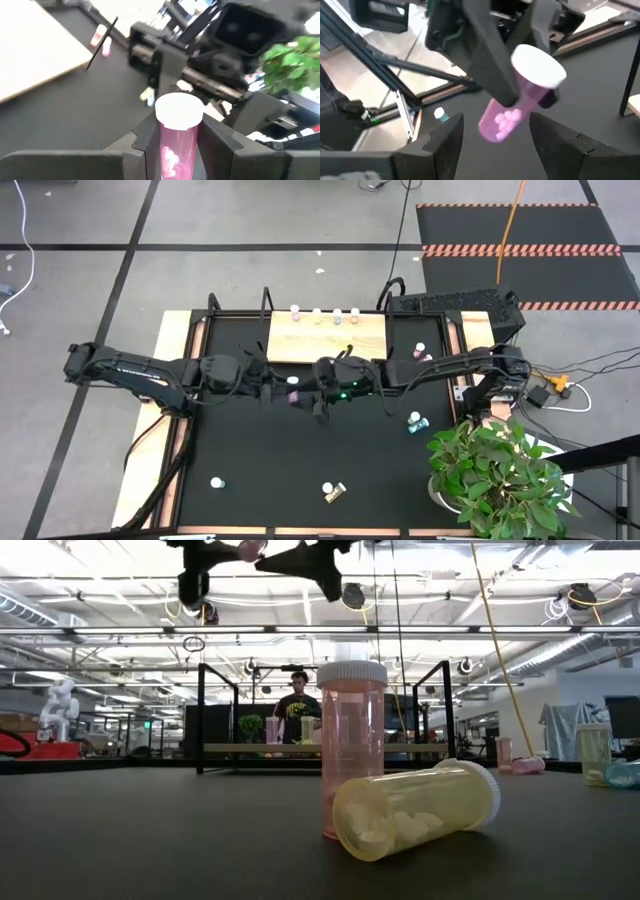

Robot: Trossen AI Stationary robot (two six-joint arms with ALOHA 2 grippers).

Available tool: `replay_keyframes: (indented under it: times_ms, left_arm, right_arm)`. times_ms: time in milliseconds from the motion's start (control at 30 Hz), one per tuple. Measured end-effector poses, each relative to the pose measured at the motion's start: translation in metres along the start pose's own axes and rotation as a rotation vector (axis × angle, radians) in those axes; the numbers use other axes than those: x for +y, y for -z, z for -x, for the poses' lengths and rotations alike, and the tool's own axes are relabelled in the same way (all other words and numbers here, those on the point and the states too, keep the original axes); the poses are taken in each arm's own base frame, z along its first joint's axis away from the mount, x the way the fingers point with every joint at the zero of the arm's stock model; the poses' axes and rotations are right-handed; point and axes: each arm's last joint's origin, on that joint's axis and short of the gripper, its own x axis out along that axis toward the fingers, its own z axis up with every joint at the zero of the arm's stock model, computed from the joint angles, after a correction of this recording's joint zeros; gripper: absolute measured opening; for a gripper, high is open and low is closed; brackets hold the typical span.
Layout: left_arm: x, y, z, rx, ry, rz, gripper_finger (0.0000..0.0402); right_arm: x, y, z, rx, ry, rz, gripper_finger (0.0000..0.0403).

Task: Pick and place medicine bottles onto shelf by color
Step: Put the bottom pink pill bottle on the shelf aligned with the other pink pill bottle

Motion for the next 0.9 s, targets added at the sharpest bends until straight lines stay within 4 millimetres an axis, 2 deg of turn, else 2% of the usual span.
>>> replay_keyframes:
  times_ms: [300,533,700,900]
  left_arm:
    - [-0.009,-0.01,0.001,-0.122,0.068,-0.155,0.0118]
    - [-0.009,-0.009,0.001,-0.12,0.064,-0.211,0.0118]
    - [-0.009,-0.01,0.001,-0.128,0.068,-0.244,0.0118]
    - [-0.009,-0.013,0.001,-0.161,0.054,-0.296,0.0118]
  right_arm:
    - [-0.019,0.016,-0.001,-0.105,-0.077,-0.152,0.0189]
    - [-0.021,0.018,0.013,-0.197,-0.142,-0.177,0.0162]
    - [-0.021,0.011,0.023,-0.234,-0.145,-0.141,0.0164]
    - [-0.029,0.008,0.023,-0.241,-0.14,-0.098,0.0191]
